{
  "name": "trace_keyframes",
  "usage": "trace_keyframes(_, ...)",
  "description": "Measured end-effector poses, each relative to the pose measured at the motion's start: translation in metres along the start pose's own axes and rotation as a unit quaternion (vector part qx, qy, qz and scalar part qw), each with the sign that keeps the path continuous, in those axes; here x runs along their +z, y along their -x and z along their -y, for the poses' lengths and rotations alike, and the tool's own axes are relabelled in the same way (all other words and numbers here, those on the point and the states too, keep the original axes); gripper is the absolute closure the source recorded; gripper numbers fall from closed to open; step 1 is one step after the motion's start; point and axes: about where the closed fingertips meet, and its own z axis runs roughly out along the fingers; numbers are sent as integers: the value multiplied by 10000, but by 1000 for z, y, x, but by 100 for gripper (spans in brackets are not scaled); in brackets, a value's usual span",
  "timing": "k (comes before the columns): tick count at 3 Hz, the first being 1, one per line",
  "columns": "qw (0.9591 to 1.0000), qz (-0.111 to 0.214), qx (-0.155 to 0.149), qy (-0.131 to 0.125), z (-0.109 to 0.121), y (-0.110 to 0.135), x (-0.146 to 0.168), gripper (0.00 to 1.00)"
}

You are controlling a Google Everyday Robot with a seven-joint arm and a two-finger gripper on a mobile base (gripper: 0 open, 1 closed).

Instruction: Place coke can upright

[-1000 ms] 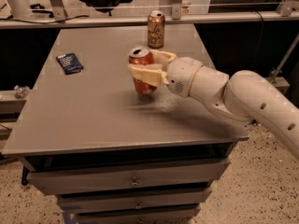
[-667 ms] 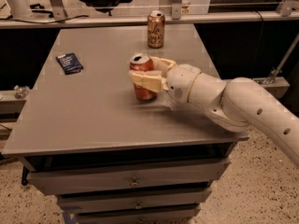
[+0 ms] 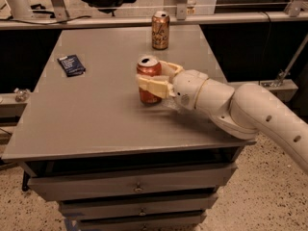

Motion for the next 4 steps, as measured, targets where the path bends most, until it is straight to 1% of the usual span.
trace_keyframes(1,10000,-1,0,0,0,0,0,12)
trace_keyframes(2,9999,-122,40,44,-1,-5,-13,0)
trace_keyframes(3,9996,-273,46,82,2,-4,-39,0)
trace_keyframes(4,9989,-469,-9,46,9,3,-78,0)
